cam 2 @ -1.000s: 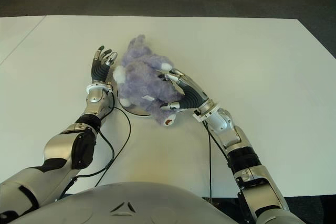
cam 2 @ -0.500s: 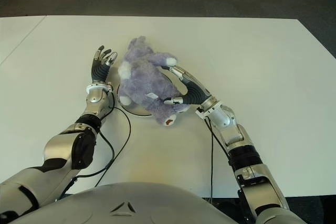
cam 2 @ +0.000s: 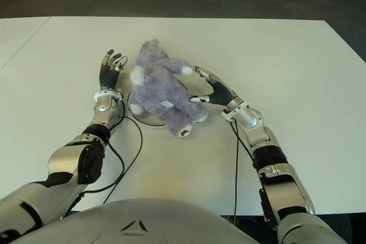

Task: Put the doll into the plate.

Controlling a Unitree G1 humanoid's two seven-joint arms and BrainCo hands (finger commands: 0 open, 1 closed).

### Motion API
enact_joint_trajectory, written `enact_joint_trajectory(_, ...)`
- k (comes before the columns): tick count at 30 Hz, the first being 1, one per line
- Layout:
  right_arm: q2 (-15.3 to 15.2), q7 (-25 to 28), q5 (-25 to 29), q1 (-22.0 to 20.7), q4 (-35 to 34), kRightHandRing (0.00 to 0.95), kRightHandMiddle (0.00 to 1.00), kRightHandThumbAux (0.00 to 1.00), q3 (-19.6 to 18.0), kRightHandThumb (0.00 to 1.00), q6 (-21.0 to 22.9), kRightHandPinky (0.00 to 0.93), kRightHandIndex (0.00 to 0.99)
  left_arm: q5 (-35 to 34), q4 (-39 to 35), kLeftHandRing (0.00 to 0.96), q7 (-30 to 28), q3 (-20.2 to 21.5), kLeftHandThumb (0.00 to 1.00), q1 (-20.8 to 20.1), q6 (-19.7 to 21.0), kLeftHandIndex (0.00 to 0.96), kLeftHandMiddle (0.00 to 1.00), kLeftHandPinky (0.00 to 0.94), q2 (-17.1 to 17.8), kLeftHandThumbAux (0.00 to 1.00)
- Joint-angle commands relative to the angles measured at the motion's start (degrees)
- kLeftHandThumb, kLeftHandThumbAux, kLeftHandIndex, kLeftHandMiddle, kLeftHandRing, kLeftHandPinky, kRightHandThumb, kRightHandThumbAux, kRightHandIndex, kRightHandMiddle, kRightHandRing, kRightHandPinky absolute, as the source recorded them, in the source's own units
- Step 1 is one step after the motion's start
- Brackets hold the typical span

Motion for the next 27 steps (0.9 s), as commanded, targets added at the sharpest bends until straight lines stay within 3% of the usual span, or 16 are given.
enact_joint_trajectory(1,0.33,0.74,0.18,-3.86,9.71,0.000,0.000,0.364,-0.46,0.004,-1.84,0.000,0.000,-0.60,7.67,0.197,-0.49,0.25,0.000,11.11,7.11,0.104,0.194,0.190,-2.94,0.543)
enact_joint_trajectory(9,0.59,0.23,-0.04,-7.74,19.05,0.000,0.000,0.375,-0.60,0.000,-4.25,0.000,0.000,-1.05,7.65,0.191,-1.30,0.54,0.000,11.02,6.74,0.108,0.191,0.188,-2.98,0.544)
enact_joint_trajectory(13,0.09,2.20,0.67,-12.47,28.89,0.000,0.000,0.369,-1.45,0.000,-1.89,0.000,0.000,-1.32,7.71,0.200,-1.71,0.75,0.000,11.29,6.83,0.110,0.197,0.208,-2.73,0.546)
enact_joint_trajectory(20,-0.06,0.99,-1.15,-16.37,35.49,0.000,0.021,0.365,-0.83,0.000,1.65,0.000,0.003,-1.00,7.71,0.204,-1.50,0.51,0.000,11.47,6.27,0.116,0.199,0.200,-2.66,0.545)
enact_joint_trajectory(27,-0.45,0.13,-1.78,-17.07,39.08,0.018,0.054,0.424,-0.79,0.000,3.25,0.000,0.056,-0.74,7.70,0.210,-0.72,0.25,0.000,11.37,6.45,0.116,0.201,0.214,-2.73,0.553)
